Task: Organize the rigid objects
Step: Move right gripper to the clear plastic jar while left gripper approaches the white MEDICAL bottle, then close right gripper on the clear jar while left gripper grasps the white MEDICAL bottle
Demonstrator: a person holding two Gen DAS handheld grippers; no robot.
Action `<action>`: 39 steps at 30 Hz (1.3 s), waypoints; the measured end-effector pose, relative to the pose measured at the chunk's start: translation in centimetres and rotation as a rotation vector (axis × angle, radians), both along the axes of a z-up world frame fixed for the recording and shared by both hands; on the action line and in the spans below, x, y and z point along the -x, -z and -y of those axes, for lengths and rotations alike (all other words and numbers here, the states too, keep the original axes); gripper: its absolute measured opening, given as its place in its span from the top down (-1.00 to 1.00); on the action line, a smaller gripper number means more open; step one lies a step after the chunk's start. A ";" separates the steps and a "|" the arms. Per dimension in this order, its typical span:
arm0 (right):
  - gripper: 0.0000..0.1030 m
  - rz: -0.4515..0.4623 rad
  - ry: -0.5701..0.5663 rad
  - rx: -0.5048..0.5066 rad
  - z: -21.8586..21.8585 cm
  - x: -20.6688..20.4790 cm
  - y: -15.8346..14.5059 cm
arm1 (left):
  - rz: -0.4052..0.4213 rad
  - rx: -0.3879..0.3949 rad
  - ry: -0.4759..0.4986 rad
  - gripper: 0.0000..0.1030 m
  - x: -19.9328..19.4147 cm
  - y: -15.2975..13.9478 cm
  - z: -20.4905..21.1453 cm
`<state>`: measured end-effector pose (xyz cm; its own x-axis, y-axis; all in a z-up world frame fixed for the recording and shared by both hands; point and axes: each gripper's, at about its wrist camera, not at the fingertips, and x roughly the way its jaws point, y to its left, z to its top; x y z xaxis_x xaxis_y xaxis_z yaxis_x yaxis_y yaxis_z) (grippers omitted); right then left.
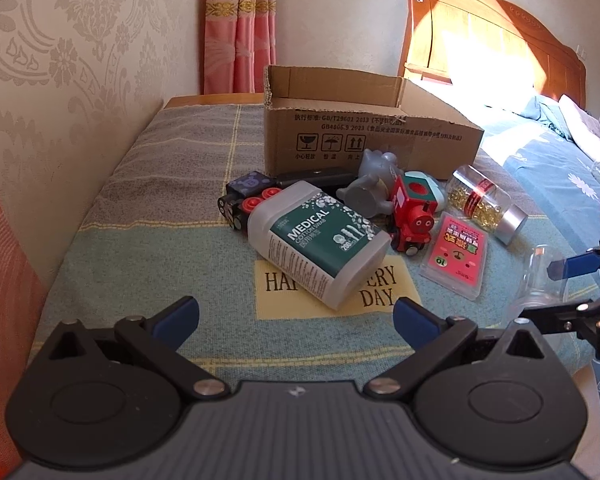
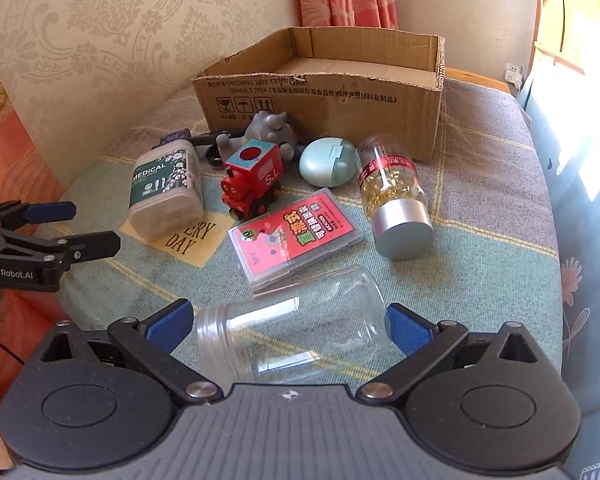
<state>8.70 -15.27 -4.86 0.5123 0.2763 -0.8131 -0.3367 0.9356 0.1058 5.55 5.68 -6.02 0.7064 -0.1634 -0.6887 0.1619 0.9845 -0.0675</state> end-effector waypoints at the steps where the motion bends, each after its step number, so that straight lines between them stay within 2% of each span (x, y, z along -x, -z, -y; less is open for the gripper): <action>1: -1.00 -0.009 -0.010 0.017 -0.2 0.3 0.2 | -0.002 -0.004 0.007 -0.99 0.0 0.1 0.1; 6: -1.00 -0.022 -0.032 0.102 -0.7 1.0 2.0 | -0.016 -0.020 0.036 -0.99 -0.4 0.7 0.8; 9: -1.00 0.015 -0.037 0.154 -0.9 1.2 2.5 | -0.011 -0.036 0.054 -0.99 -0.6 0.8 1.2; 17: -1.00 0.028 -0.057 0.149 -0.6 0.9 2.4 | 0.081 -0.148 0.124 -0.99 -3.3 0.4 2.0; 25: -1.00 0.048 -0.058 0.139 -0.4 1.4 2.2 | 0.088 -0.098 0.204 -0.99 -7.1 0.2 2.4; 27: -1.00 0.045 -0.059 0.139 -0.3 1.3 2.2 | 0.042 -0.094 0.242 -0.99 -7.5 0.5 2.9; 30: -1.00 0.041 -0.059 0.139 -0.4 1.2 2.1 | 0.024 -0.100 0.253 -0.99 -6.6 0.3 3.1; 33: -1.00 0.048 -0.057 0.136 -0.4 1.3 2.0 | 0.009 -0.072 0.298 -0.99 -4.9 0.1 3.2; 39: -1.00 0.086 -0.048 0.123 -0.2 1.9 2.1 | 0.001 -0.094 0.267 -0.99 -5.0 1.3 3.8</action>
<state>6.84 -15.11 -6.96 0.5701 0.2030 -0.7961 -0.3840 0.9225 -0.0398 10.50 1.93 -7.28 0.6477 -0.2794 -0.7088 0.4169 0.9087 0.0227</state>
